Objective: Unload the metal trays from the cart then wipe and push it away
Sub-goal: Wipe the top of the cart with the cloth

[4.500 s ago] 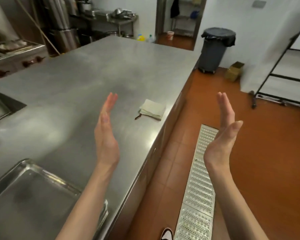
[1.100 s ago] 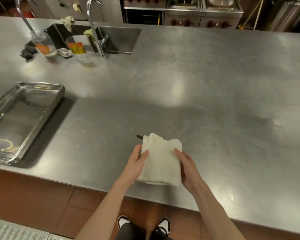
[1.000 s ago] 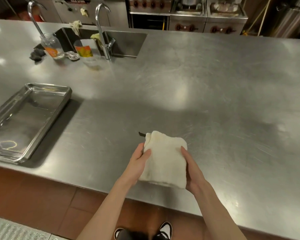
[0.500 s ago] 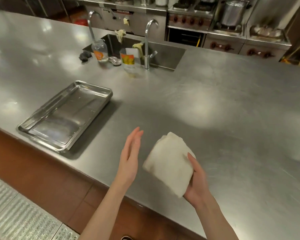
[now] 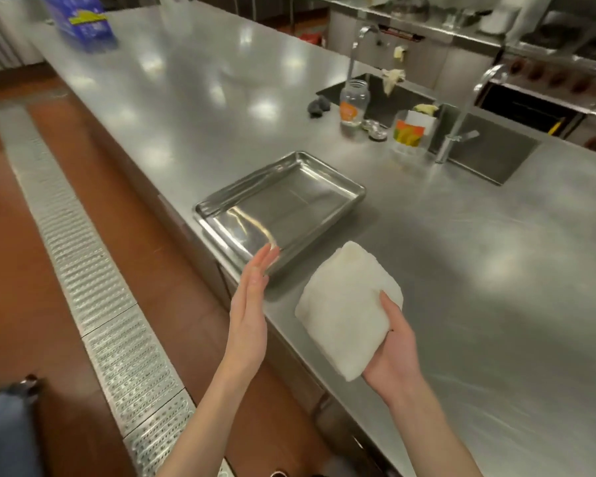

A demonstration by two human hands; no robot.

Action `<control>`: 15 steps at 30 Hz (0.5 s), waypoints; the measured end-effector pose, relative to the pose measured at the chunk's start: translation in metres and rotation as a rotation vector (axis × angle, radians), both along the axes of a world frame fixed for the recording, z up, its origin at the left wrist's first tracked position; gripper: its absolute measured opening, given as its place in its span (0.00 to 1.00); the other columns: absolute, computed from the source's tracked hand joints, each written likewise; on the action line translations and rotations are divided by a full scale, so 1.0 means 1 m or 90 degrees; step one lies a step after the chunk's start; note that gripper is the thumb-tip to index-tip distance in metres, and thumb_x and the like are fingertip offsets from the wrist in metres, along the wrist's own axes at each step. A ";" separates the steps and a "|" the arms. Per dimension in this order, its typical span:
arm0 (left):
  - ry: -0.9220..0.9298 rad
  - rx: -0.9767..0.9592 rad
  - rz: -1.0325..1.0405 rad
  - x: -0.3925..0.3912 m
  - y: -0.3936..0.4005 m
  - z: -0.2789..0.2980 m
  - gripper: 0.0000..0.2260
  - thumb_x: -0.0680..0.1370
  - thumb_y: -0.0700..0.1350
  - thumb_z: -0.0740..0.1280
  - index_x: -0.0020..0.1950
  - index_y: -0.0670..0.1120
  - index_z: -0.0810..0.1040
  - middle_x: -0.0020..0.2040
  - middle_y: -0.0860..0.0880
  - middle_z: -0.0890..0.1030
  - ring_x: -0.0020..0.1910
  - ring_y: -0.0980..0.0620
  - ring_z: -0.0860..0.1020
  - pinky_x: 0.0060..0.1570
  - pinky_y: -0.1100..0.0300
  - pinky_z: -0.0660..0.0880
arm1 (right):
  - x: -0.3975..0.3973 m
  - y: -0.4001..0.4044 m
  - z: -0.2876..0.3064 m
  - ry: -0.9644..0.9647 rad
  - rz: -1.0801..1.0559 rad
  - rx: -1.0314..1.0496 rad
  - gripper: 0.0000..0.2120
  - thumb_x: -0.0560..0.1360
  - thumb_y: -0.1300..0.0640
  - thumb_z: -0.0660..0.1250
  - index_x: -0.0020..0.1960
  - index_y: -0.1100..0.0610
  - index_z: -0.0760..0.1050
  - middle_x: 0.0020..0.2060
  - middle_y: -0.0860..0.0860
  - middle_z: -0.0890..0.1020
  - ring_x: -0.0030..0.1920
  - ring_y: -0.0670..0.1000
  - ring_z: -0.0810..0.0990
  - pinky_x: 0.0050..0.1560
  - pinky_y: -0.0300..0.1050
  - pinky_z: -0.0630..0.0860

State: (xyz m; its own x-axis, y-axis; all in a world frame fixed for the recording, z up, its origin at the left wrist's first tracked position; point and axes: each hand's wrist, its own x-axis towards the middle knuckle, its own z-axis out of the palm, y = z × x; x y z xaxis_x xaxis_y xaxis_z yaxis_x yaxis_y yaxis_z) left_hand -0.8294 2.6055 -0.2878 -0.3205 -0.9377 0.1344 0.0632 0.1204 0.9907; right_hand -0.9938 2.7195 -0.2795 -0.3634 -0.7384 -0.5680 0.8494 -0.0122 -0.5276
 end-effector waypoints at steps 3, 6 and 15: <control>0.007 -0.008 0.079 0.037 -0.024 0.000 0.20 0.89 0.51 0.50 0.78 0.55 0.71 0.74 0.58 0.77 0.78 0.56 0.70 0.80 0.40 0.62 | 0.027 -0.041 0.007 0.006 0.054 -0.005 0.20 0.83 0.45 0.63 0.70 0.55 0.78 0.63 0.56 0.85 0.62 0.59 0.85 0.70 0.59 0.74; -0.004 -0.031 0.165 0.073 -0.049 -0.001 0.20 0.88 0.53 0.50 0.76 0.56 0.73 0.74 0.58 0.77 0.78 0.56 0.71 0.80 0.42 0.63 | 0.055 -0.084 0.017 0.010 0.114 -0.014 0.20 0.83 0.44 0.62 0.67 0.55 0.79 0.60 0.57 0.86 0.55 0.58 0.88 0.59 0.55 0.80; -0.055 -0.001 0.386 0.168 -0.115 0.006 0.25 0.86 0.62 0.50 0.76 0.56 0.74 0.74 0.61 0.76 0.77 0.60 0.70 0.80 0.46 0.64 | 0.135 -0.216 0.015 0.051 0.346 -0.017 0.23 0.82 0.45 0.62 0.73 0.55 0.75 0.65 0.57 0.84 0.65 0.59 0.83 0.62 0.56 0.81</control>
State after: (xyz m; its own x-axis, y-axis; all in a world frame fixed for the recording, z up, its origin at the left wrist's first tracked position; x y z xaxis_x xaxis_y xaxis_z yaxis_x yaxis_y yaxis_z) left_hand -0.6618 2.4904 -0.2817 0.2609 -0.9560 0.1338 -0.0975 0.1118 0.9889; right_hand -0.8588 2.5033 -0.2645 0.0334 -0.8455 -0.5330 0.6948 0.4030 -0.5957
